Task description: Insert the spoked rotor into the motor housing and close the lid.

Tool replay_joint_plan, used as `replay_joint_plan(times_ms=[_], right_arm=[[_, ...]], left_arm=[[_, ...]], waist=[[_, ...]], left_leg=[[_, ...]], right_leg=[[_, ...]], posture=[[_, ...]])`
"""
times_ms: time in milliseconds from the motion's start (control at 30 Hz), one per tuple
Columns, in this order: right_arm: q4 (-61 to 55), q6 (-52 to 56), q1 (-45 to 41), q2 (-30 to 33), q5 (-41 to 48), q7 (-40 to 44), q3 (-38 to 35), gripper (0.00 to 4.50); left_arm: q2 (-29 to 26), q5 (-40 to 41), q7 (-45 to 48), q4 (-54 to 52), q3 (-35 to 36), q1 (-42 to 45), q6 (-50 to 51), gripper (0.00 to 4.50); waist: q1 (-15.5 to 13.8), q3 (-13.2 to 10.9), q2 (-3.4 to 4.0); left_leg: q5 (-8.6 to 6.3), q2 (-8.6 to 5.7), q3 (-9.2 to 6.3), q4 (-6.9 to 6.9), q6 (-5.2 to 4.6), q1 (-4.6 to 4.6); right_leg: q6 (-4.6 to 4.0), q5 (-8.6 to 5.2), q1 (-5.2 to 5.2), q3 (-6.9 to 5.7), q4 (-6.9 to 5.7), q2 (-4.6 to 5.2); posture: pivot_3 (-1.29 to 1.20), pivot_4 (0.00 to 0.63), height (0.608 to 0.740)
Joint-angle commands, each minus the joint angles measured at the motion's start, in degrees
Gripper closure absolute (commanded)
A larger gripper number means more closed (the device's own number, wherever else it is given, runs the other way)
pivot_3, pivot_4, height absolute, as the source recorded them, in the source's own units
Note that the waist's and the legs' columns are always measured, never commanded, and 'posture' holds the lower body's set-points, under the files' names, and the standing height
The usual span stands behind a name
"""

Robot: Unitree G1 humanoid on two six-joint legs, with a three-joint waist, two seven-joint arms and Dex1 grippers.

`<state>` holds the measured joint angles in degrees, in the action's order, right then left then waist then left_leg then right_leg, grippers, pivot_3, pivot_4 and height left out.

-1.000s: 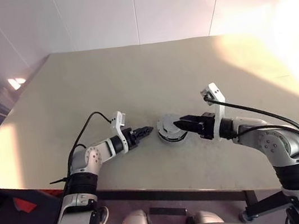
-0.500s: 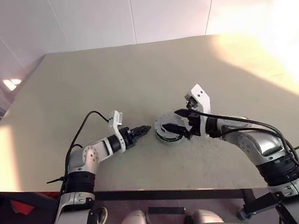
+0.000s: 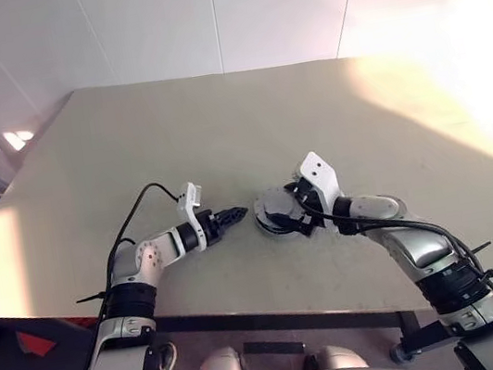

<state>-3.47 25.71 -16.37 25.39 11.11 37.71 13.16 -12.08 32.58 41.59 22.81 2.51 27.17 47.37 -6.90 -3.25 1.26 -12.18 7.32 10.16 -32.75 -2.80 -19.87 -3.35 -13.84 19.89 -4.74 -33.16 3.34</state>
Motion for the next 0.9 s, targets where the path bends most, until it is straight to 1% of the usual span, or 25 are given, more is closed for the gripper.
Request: replay_joint_plan(times_ms=[33,200,300,367,400,567,733,767,800,900], right_arm=[[0.8,-1.8,-0.4,-0.6,-1.4,0.2,0.5,0.03],[1.4,-2.7,0.0,-0.8,-2.7,0.8,0.6,0.03],[1.1,-2.7,0.0,-0.7,-2.7,1.2,0.2,0.57],[0.6,-2.6,0.1,-0.5,-2.5,1.9,0.2,1.27],[0.2,-2.4,0.3,-0.3,-2.3,2.3,0.2,1.33],[-1.5,-0.9,0.6,0.0,-1.2,3.8,-0.2,1.33],[-4.5,3.1,0.4,0.4,2.6,6.7,-1.4,1.33],[-4.7,3.4,0.4,0.5,2.6,6.9,-1.3,1.33],[-4.8,3.6,0.4,0.5,2.5,7.0,-1.2,1.33],[-4.5,3.8,0.6,0.5,2.0,7.3,-0.7,1.33]], left_arm=[[-1.5,-2.5,-2.2,2.1,0.6,-0.1,-0.2,2.4],[-1.6,-2.5,-2.2,1.9,0.6,-0.2,-0.2,2.4],[-1.8,-2.4,-2.1,1.7,0.7,-0.3,-0.1,2.4],[-2.1,-2.3,-2.1,1.8,1.0,-0.3,-0.2,2.4],[-2.2,-2.4,-2.2,2.3,1.3,0.0,-0.6,2.4],[-3.5,-2.3,-2.1,4.7,2.8,1.8,-1.6,2.4],[-4.0,-2.3,-1.9,5.3,3.0,2.2,-1.8,2.4],[-4.0,-2.4,-1.8,5.4,2.9,2.2,-1.9,2.4],[-3.8,-2.4,-1.9,5.4,2.8,2.1,-2.0,2.4],[-3.3,-2.5,-2.0,5.2,2.4,1.7,-2.0,2.4]], waist=[[0.0,0.0,-0.01],[0.1,0.0,-0.05],[0.1,0.0,-0.06],[0.1,0.0,-0.07],[0.1,0.0,-0.09],[0.2,0.0,-0.14],[1.1,0.0,-0.16],[1.2,0.0,-0.16],[1.3,0.0,-0.16],[1.3,0.0,-0.17]], left_leg=[[0.0,0.0,0.0,0.0,0.0,0.0],[0.0,0.01,0.0,-0.02,0.0,0.03],[0.0,0.01,0.0,-0.02,0.0,0.05],[0.01,0.01,0.0,-0.03,0.0,0.04],[0.01,0.01,0.0,-0.03,0.0,0.04],[0.01,0.02,0.0,-0.06,0.0,0.06],[0.02,0.03,0.0,-0.07,0.01,-0.01],[0.01,0.03,0.0,-0.07,0.0,-0.04],[0.01,0.03,0.0,-0.07,0.0,-0.07],[0.01,0.03,0.0,-0.08,0.0,-0.07]], right_leg=[[0.0,0.0,0.0,0.0,-0.01,0.0],[-0.03,0.01,-0.02,0.0,-0.04,0.0],[-0.03,0.02,-0.03,0.01,-0.05,0.0],[-0.04,0.02,-0.03,0.01,-0.05,0.0],[-0.04,0.02,-0.03,0.01,-0.05,0.0],[-0.05,0.03,-0.02,0.01,-0.13,-0.01],[-0.08,0.04,0.05,0.01,-0.16,-0.01],[-0.13,0.07,0.07,0.01,-0.16,-0.01],[-0.39,0.21,0.09,0.01,-0.16,-0.01],[-0.42,0.23,0.1,0.01,-0.17,-0.01]], posture=[[0.0,0.0,0.74],[0.0,0.0,0.74],[0.0,0.0,0.74],[0.0,0.0,0.74],[0.0,0.0,0.74],[0.0,0.0,0.74],[0.0,0.0,0.74],[0.0,0.0,0.74],[0.0,0.0,0.74],[0.0,0.0,0.74]])
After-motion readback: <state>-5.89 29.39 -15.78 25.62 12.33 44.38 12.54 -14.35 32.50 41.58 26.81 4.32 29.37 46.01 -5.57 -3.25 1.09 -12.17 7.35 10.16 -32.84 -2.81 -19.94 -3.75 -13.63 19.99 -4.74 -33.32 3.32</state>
